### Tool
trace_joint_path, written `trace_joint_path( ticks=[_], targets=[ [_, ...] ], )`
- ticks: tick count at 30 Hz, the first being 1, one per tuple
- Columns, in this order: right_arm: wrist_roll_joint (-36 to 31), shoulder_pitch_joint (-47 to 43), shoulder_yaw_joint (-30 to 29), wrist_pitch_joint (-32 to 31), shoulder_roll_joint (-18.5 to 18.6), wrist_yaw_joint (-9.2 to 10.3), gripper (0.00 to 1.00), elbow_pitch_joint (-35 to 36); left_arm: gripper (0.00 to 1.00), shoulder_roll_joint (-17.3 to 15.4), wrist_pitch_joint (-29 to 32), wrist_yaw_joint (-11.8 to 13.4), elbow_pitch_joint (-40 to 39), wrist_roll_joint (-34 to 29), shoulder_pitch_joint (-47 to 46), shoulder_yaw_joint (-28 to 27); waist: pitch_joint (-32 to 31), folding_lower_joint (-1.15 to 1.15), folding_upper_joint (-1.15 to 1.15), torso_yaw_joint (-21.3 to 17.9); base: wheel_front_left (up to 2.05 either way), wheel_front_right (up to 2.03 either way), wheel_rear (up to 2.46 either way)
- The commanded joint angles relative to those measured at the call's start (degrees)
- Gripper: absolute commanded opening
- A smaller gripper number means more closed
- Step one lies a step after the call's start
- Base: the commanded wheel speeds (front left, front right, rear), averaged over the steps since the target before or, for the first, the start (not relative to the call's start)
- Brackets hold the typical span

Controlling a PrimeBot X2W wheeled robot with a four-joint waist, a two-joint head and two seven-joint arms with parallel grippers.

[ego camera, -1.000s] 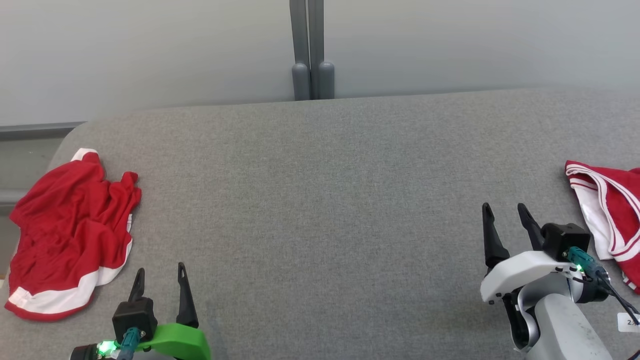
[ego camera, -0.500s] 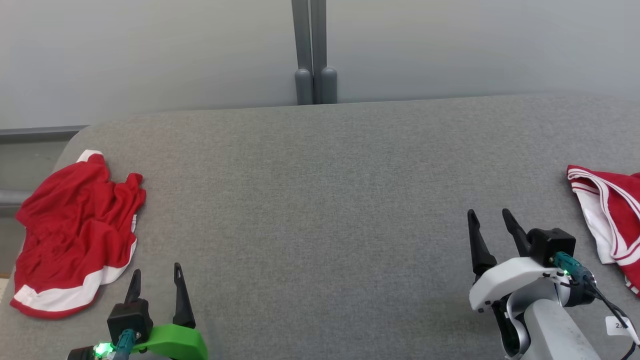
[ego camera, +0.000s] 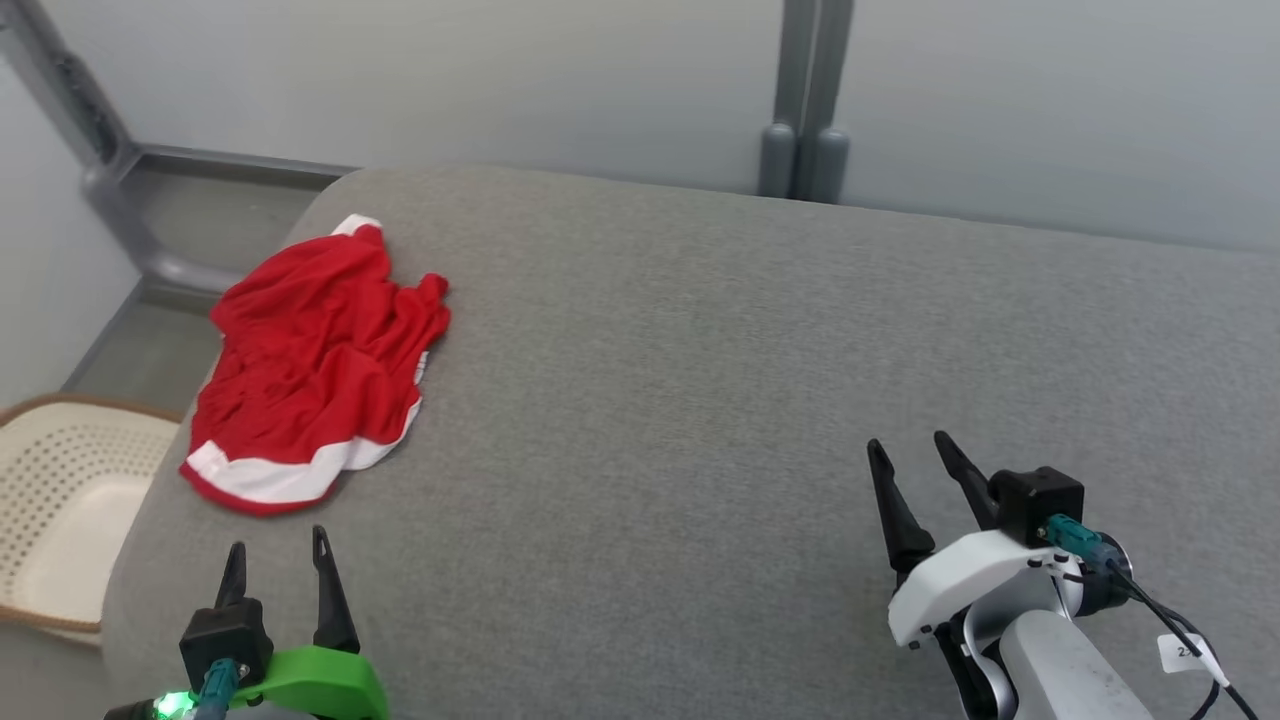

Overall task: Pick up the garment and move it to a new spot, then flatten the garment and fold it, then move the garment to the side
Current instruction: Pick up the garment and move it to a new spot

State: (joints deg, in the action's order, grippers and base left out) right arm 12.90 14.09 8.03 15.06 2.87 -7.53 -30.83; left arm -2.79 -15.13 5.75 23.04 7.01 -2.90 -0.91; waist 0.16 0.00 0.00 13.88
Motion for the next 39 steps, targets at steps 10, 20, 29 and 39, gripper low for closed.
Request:
trace_joint_path(
  ticks=[10,20,29,39],
  targets=[
    [3.93,1.45,6.10,0.15,0.15,0.09,1.00,0.05,1.00,-0.20,0.00,0.51,0.43,0.31,2.23,-3.83,1.08,0.00,0.00,14.18,0.00,0.00,0.00],
    [1.61,3.99,7.68,0.15,0.20,0.09,1.00,-1.05,1.00,-0.20,0.00,-1.47,0.93,4.21,-0.78,-5.12,4.49,0.00,0.00,10.62,0.00,0.00,0.00],
    [-0.65,7.56,8.35,0.15,2.52,0.09,1.00,0.94,1.00,-0.42,0.00,-5.44,5.42,4.68,-10.58,-9.94,11.78,0.00,0.00,4.05,0.00,0.00,0.00],
    [0.06,12.56,10.64,0.15,4.90,0.09,1.00,6.60,1.00,-5.17,0.00,-10.12,18.11,5.17,-23.27,-15.92,19.63,0.00,0.00,-3.98,0.00,0.00,0.00]
  ],
)
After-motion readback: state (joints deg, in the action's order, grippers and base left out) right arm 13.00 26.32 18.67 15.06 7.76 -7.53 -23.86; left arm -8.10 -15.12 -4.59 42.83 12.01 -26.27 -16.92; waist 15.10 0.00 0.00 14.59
